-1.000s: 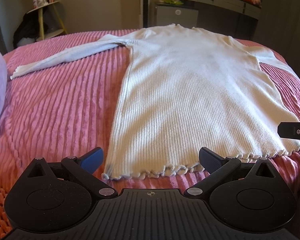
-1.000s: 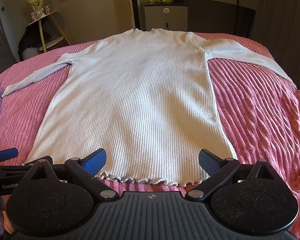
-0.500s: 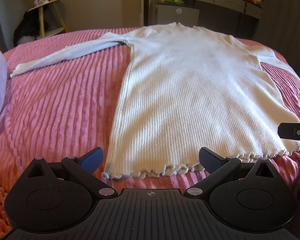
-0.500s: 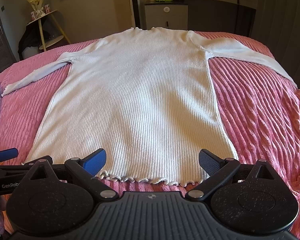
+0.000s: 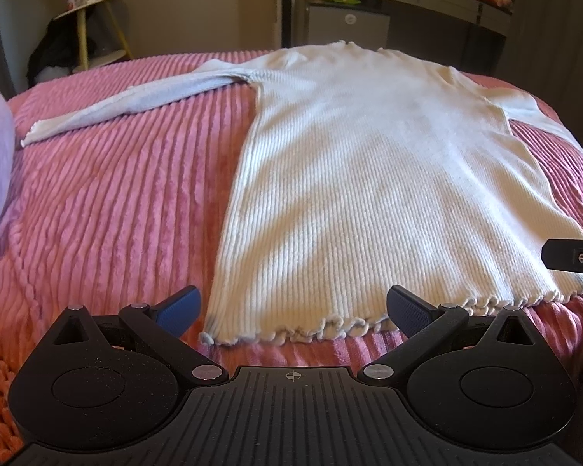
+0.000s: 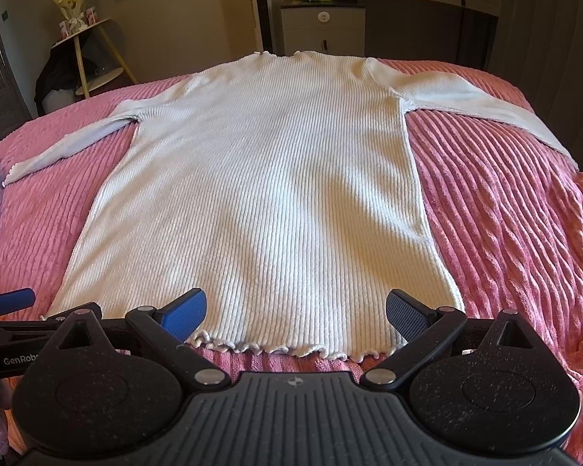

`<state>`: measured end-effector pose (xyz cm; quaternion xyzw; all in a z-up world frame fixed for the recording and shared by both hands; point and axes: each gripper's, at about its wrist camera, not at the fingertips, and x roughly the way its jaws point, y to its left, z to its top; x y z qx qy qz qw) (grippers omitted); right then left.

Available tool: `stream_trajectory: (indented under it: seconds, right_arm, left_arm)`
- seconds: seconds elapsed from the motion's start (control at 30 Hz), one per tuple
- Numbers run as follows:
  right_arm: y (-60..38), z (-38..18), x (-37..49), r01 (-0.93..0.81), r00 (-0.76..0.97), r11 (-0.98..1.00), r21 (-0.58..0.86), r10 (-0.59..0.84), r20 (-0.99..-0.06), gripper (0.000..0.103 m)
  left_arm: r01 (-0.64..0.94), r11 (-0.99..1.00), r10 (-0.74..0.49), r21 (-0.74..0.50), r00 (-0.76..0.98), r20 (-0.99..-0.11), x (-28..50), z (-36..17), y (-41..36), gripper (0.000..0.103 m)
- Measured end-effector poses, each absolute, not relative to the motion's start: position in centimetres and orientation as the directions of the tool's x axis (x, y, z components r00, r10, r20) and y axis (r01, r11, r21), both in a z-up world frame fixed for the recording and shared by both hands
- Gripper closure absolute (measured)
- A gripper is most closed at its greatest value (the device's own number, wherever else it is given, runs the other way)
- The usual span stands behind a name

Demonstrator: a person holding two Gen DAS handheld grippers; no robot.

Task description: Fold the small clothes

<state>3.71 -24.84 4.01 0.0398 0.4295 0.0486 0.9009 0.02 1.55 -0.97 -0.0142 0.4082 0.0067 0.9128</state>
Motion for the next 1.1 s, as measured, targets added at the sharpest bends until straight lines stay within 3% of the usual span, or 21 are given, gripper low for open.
stream_trajectory:
  seconds: [1.1]
  right_arm:
    - [-25.04, 3.77, 3.98, -0.051, 0.612, 0.991, 0.127, 0.131, -0.78, 0.004]
  left_arm:
    - [-0.033, 0.999, 0.005, -0.022, 0.659, -0.752, 0.05, -1.02, 1.66, 0.0]
